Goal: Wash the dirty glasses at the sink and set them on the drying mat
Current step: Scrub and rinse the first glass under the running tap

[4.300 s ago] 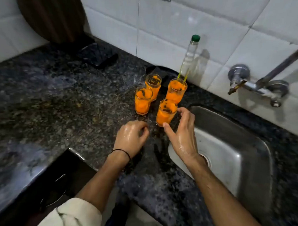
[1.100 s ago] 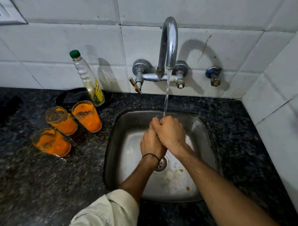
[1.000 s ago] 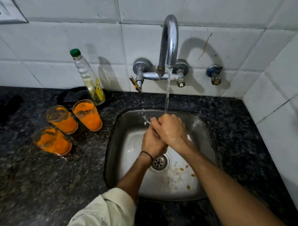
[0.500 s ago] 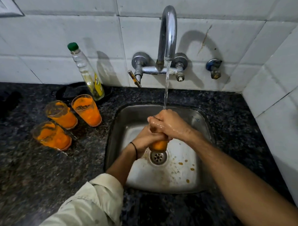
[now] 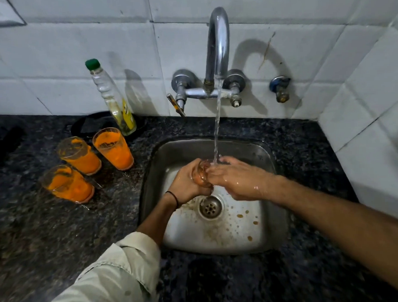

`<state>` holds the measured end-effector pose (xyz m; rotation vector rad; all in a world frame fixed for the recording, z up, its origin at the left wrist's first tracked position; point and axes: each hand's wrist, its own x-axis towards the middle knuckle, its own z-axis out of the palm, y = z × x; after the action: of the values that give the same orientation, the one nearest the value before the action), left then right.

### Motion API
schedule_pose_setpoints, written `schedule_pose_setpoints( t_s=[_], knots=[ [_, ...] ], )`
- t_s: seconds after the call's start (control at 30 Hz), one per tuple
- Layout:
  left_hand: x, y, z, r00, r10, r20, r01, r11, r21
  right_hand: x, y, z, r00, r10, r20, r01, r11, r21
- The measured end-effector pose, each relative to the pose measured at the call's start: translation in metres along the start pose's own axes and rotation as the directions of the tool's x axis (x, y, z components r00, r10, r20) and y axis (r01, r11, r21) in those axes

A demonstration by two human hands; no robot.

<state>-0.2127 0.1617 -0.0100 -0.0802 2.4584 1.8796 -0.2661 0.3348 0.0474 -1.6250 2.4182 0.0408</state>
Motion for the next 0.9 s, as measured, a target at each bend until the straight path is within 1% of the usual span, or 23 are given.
schedule_pose_setpoints(
  t_s=[0.07, 0.1, 0.13, 0.17, 0.2, 0.23, 0.27, 0.3, 0.33, 0.37, 0.4, 0.43, 0.47, 0.5, 0.53, 0.57, 0.63, 0.7, 0.73, 0.77, 0.83, 0.87, 0.9],
  knots=[
    [0.0, 0.003, 0.009, 1.0, -0.003, 0.006, 0.003, 0.999, -0.048, 0.004, 0.011, 0.0, 0.996, 0.002, 0.088, 0.005, 0.997, -0.079],
    [0.001, 0.005, 0.015, 0.999, 0.005, -0.034, -0.008, 0.998, -0.066, 0.008, 0.009, -0.004, 0.994, 0.073, 0.087, -0.07, 0.997, -0.03],
    [0.003, 0.006, 0.021, 0.996, 0.026, -0.09, -0.032, 0.997, -0.065, 0.014, 0.0, -0.007, 0.978, 0.198, 0.064, -0.204, 0.973, 0.106],
    [0.006, 0.005, 0.026, 0.987, 0.05, -0.153, -0.058, 0.997, -0.045, 0.023, -0.013, -0.005, 0.929, 0.37, 0.016, -0.36, 0.892, 0.273],
    [0.009, 0.004, 0.03, 0.974, 0.077, -0.211, -0.077, 0.997, 0.008, 0.032, -0.029, -0.003, 0.832, 0.554, -0.017, -0.488, 0.746, 0.452],
    [0.012, 0.002, 0.03, 0.961, 0.1, -0.256, -0.082, 0.993, 0.079, 0.042, -0.045, 0.005, 0.708, 0.706, -0.01, -0.54, 0.55, 0.636],
    [0.012, 0.002, 0.03, 0.952, 0.119, -0.282, -0.083, 0.987, 0.136, 0.047, -0.058, 0.01, 0.596, 0.803, -0.006, -0.498, 0.375, 0.782],
    [0.012, 0.004, 0.028, 0.945, 0.128, -0.303, -0.084, 0.985, 0.154, 0.048, -0.064, 0.017, 0.556, 0.831, -0.026, -0.401, 0.295, 0.867],
    [0.01, 0.006, 0.024, 0.944, 0.123, -0.306, -0.091, 0.989, 0.118, 0.044, -0.063, 0.023, 0.608, 0.786, -0.11, -0.29, 0.349, 0.891],
    [0.007, 0.006, 0.019, 0.951, 0.109, -0.29, -0.094, 0.993, 0.066, 0.034, -0.055, 0.027, 0.712, 0.659, -0.243, -0.197, 0.52, 0.831],
    [0.005, 0.008, 0.013, 0.963, 0.096, -0.253, -0.092, 0.995, 0.025, 0.023, -0.041, 0.031, 0.83, 0.45, -0.329, -0.138, 0.738, 0.66],
    [0.003, 0.007, 0.009, 0.976, 0.081, -0.203, -0.081, 0.997, 0.01, 0.014, -0.021, 0.03, 0.91, 0.255, -0.326, -0.098, 0.899, 0.427],
    [0.003, 0.007, 0.006, 0.987, 0.075, -0.145, -0.074, 0.997, 0.01, 0.01, -0.003, 0.024, 0.963, 0.123, -0.24, -0.072, 0.975, 0.211],
    [0.003, 0.006, 0.008, 0.993, 0.061, -0.103, -0.061, 0.998, 0.009, 0.009, 0.008, 0.016, 0.991, 0.057, -0.123, -0.049, 0.997, 0.065],
    [0.003, 0.006, 0.012, 0.995, 0.054, -0.087, -0.054, 0.999, 0.004, 0.01, 0.008, 0.006, 0.998, 0.06, -0.012, -0.06, 0.998, -0.01],
    [0.004, 0.006, 0.017, 0.993, 0.056, -0.104, -0.057, 0.998, -0.01, 0.016, 0.003, 0.0, 0.992, 0.119, 0.042, -0.119, 0.993, 0.01],
    [0.005, 0.003, 0.027, 0.979, 0.087, -0.183, -0.094, 0.995, -0.029, 0.031, -0.01, -0.01, 0.949, 0.311, 0.055, -0.315, 0.923, 0.222],
    [0.008, 0.0, 0.031, 0.961, 0.102, -0.259, -0.1, 0.995, 0.018, 0.045, -0.022, -0.006, 0.844, 0.524, 0.111, -0.5, 0.696, 0.516],
    [0.009, 0.0, 0.028, 0.955, 0.103, -0.278, -0.09, 0.994, 0.058, 0.049, -0.025, 0.0, 0.818, 0.567, 0.098, -0.5, 0.618, 0.607],
    [0.01, 0.0, 0.023, 0.955, 0.108, -0.277, -0.086, 0.992, 0.092, 0.047, -0.028, 0.006, 0.825, 0.564, 0.034, -0.447, 0.615, 0.65],
    [0.008, 0.001, 0.011, 0.973, 0.102, -0.208, -0.087, 0.993, 0.079, 0.032, -0.028, 0.017, 0.886, 0.447, -0.125, -0.263, 0.704, 0.66],
    [0.006, 0.001, 0.007, 0.983, 0.074, -0.167, -0.07, 0.997, 0.028, 0.021, -0.023, 0.02, 0.915, 0.354, -0.193, -0.185, 0.794, 0.579],
    [0.004, 0.002, 0.004, 0.99, 0.043, -0.135, -0.045, 0.999, -0.01, 0.013, -0.014, 0.023, 0.934, 0.253, -0.251, -0.126, 0.893, 0.432]
  ],
)
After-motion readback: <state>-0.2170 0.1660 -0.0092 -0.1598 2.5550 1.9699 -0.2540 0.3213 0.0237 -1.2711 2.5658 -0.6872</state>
